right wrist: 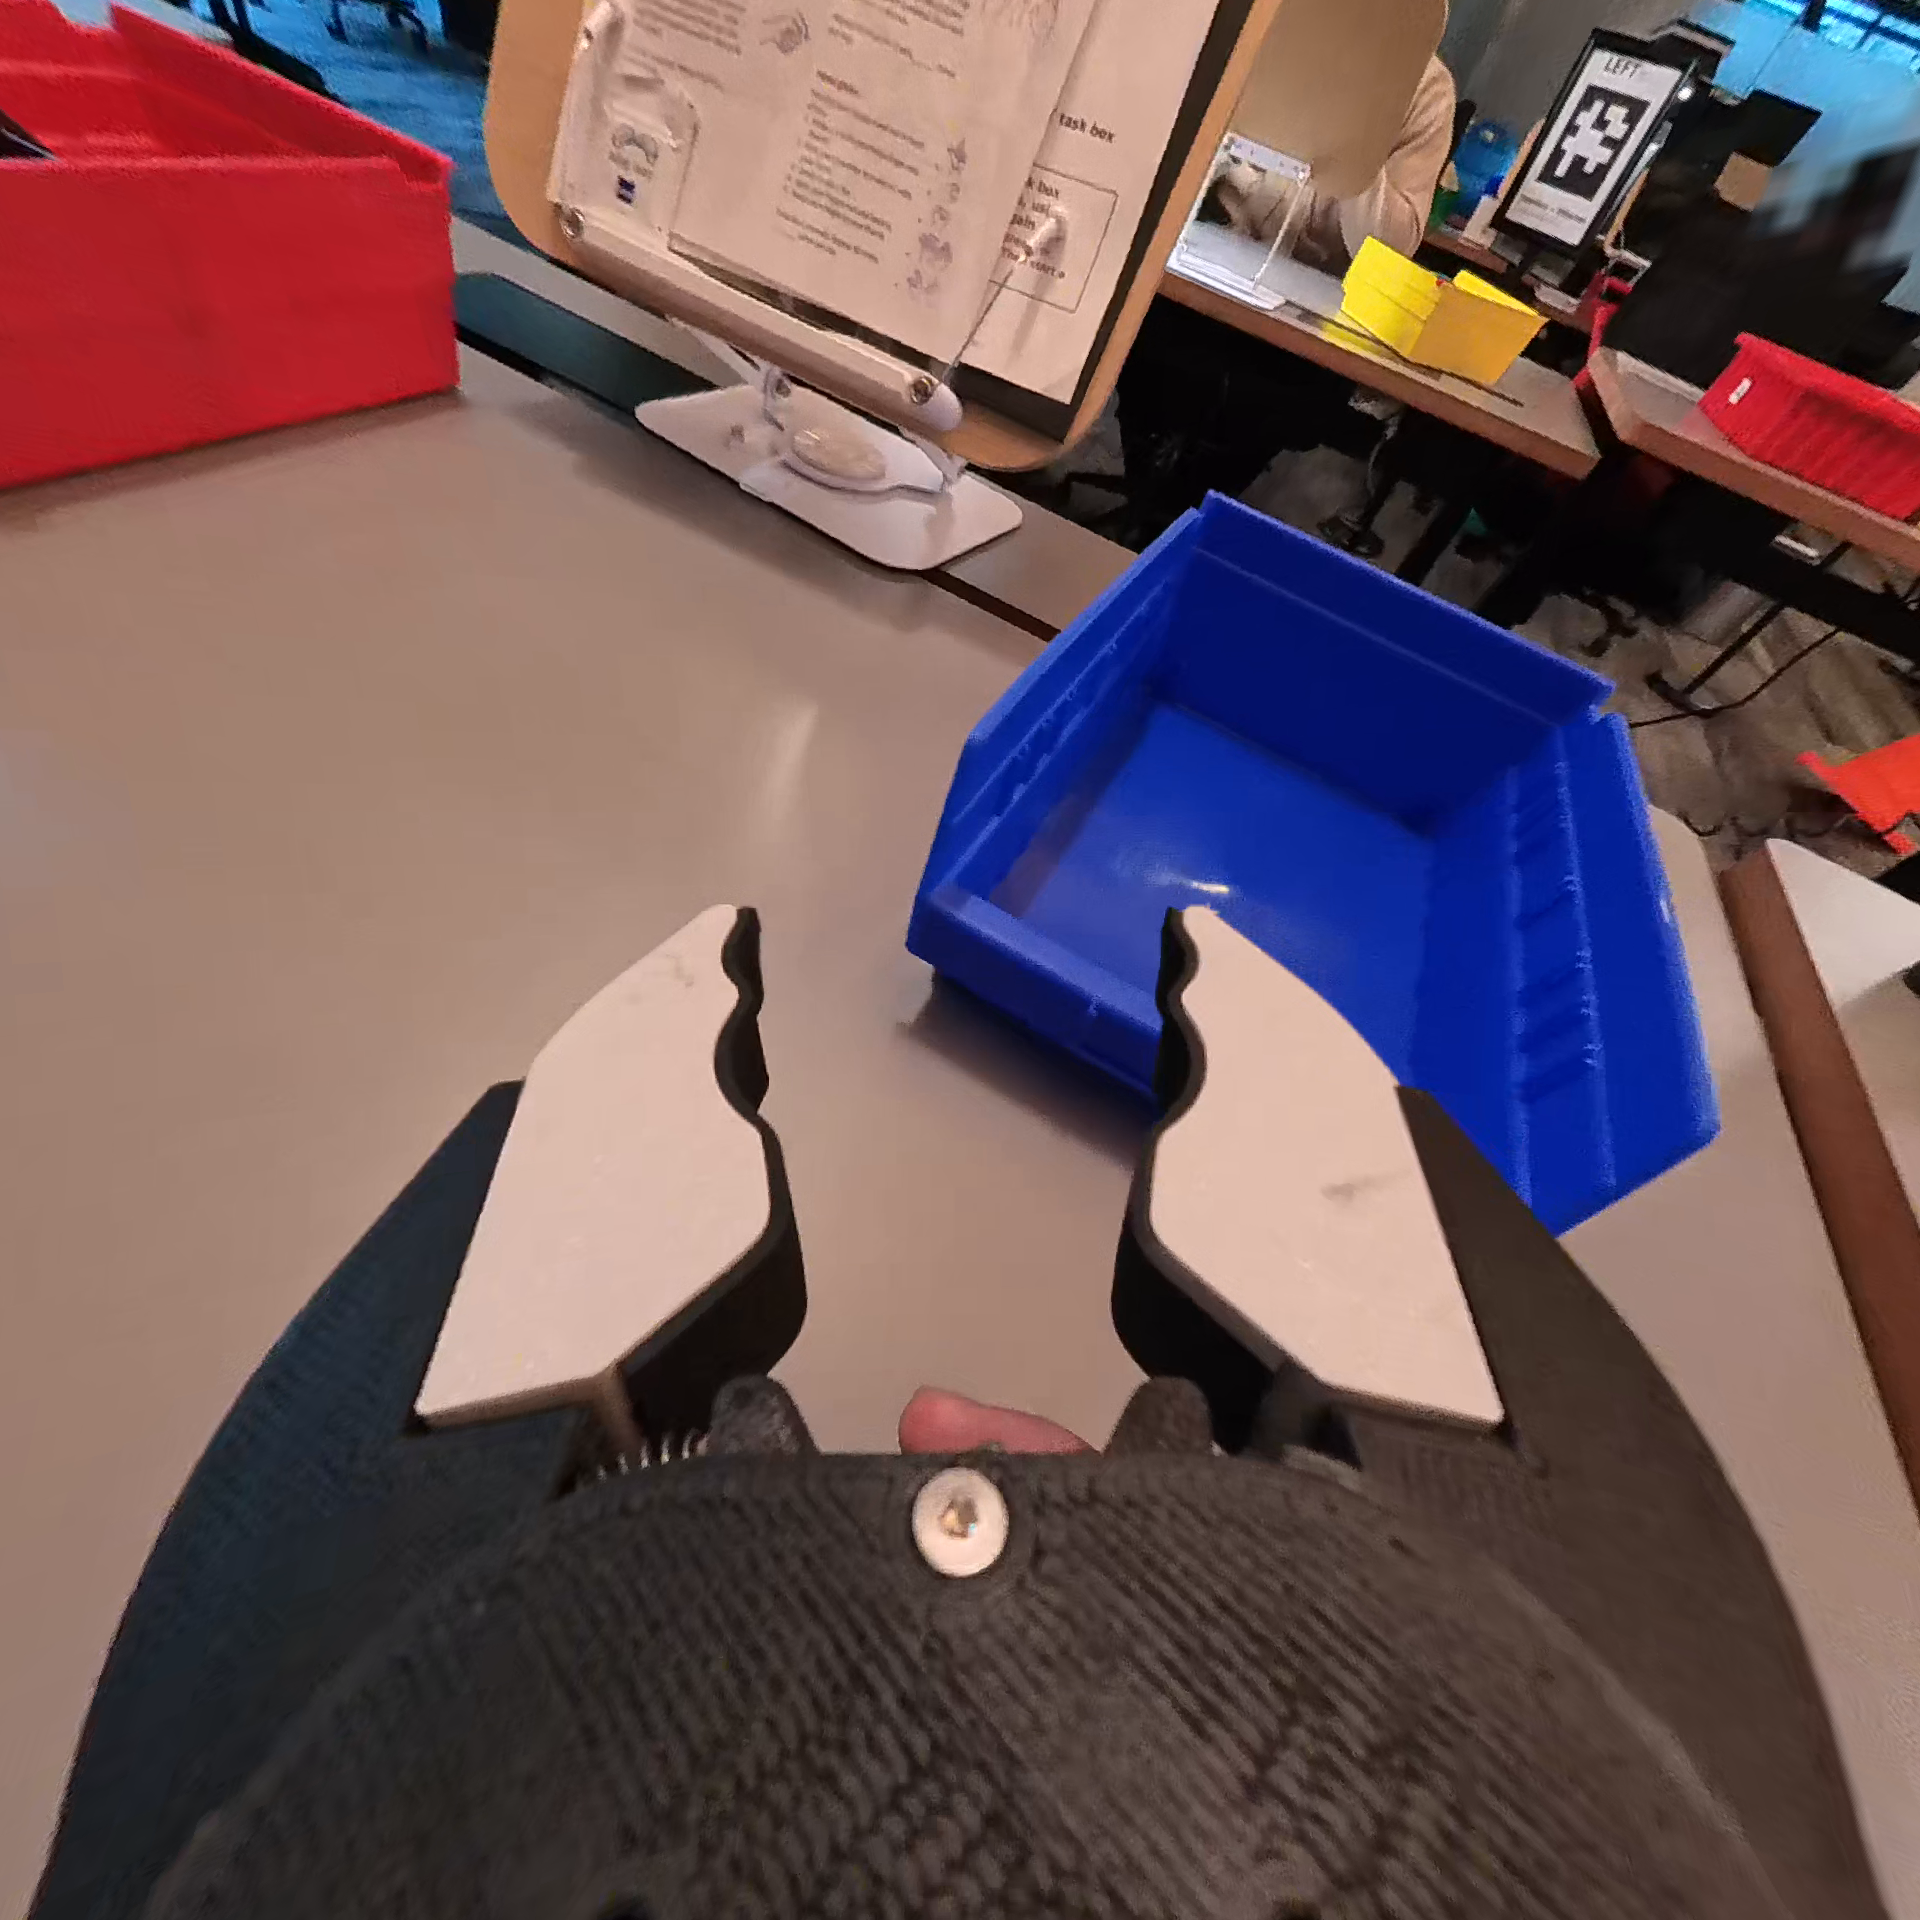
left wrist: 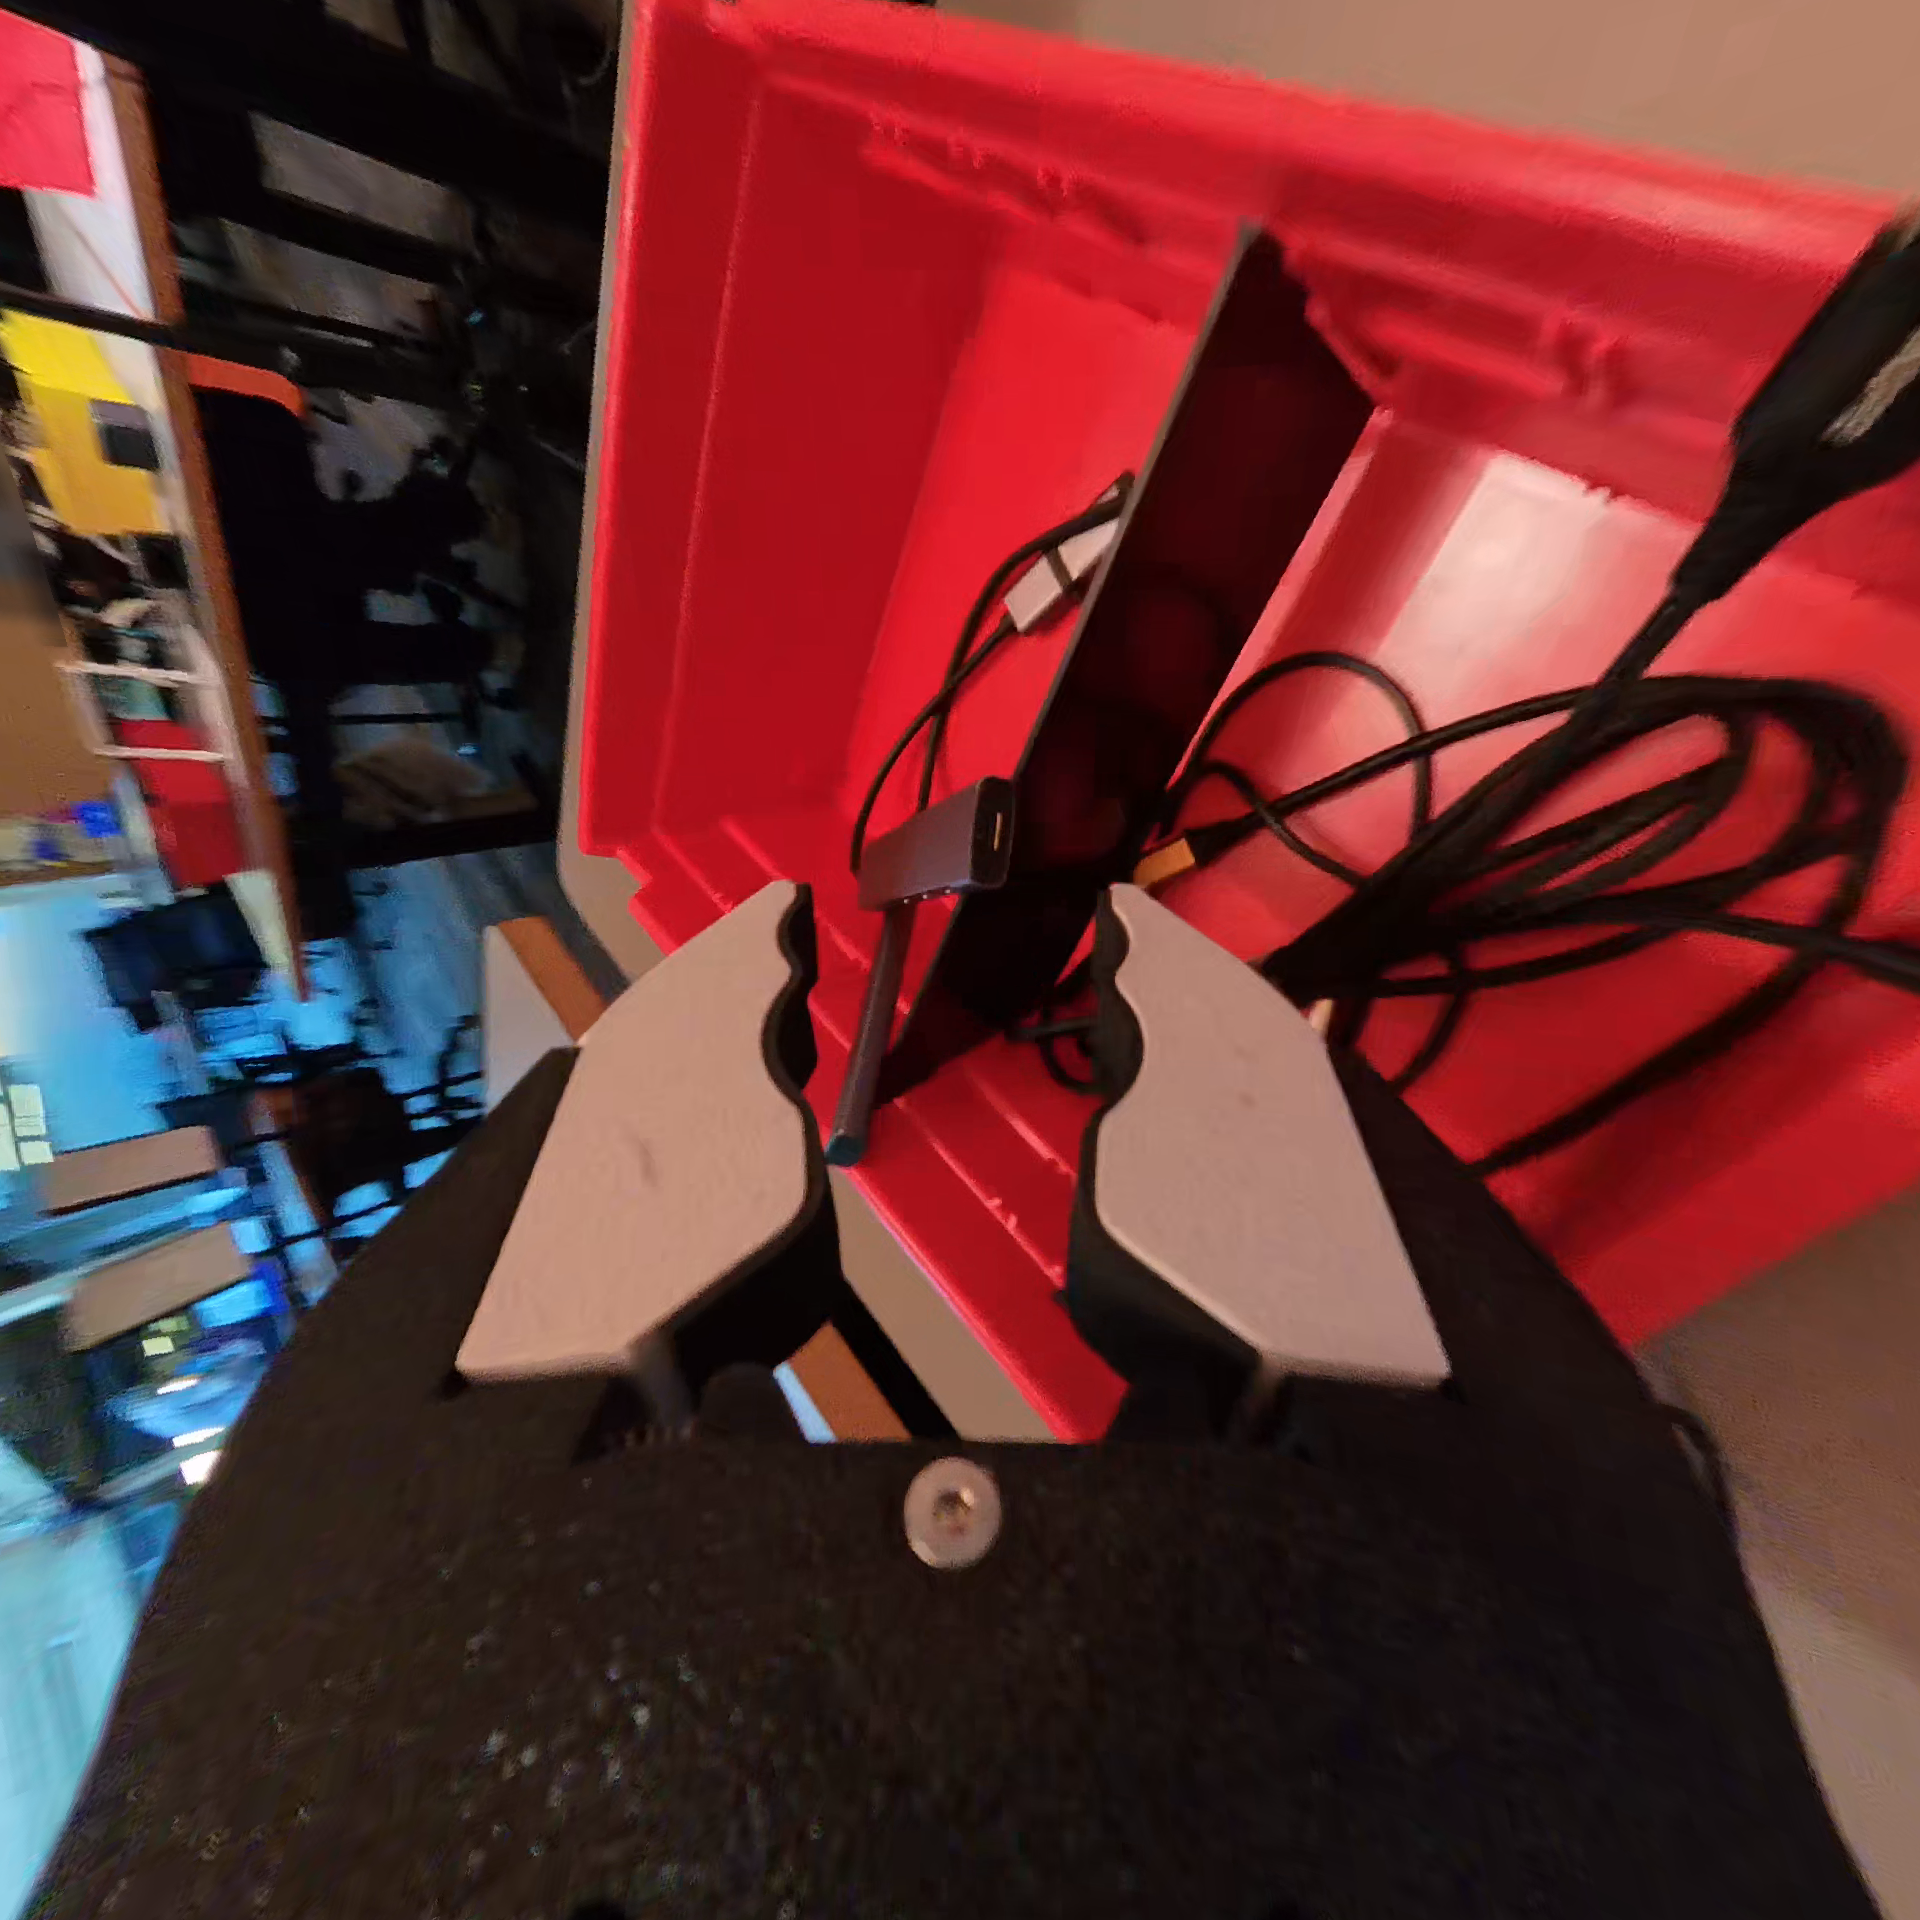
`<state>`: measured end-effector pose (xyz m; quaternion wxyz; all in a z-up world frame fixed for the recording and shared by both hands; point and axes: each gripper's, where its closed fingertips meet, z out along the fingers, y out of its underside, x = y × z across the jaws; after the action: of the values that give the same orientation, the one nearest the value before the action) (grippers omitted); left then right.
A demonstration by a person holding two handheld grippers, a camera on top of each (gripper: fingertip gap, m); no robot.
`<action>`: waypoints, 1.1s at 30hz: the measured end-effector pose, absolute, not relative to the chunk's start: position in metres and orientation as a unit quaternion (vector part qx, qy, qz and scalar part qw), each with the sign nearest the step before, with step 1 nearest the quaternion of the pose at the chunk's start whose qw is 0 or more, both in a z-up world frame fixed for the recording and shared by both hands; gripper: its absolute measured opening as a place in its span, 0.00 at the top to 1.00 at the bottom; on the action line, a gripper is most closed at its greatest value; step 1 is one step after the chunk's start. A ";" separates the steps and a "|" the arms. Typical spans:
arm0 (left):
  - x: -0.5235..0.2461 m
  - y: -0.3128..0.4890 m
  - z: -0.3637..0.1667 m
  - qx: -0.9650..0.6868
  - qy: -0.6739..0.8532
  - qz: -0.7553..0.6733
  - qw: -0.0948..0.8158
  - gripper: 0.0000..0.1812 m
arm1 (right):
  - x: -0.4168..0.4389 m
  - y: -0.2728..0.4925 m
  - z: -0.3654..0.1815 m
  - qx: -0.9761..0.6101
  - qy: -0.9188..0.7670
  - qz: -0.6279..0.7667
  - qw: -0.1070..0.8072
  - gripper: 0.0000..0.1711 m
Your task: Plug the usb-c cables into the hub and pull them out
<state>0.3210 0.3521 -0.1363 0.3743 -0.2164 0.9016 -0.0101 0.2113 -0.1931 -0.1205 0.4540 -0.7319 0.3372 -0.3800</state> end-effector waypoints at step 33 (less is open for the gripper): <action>0.187 0.056 -0.002 0.296 0.595 -0.074 0.743 0.96 | 0.164 -0.067 -0.067 -0.522 0.364 0.062 0.769 0.59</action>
<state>0.1866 0.0561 -0.0024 0.7431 0.2962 0.5954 -0.0740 0.1640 -0.0673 -0.0672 0.7687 -0.5221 0.3643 0.0617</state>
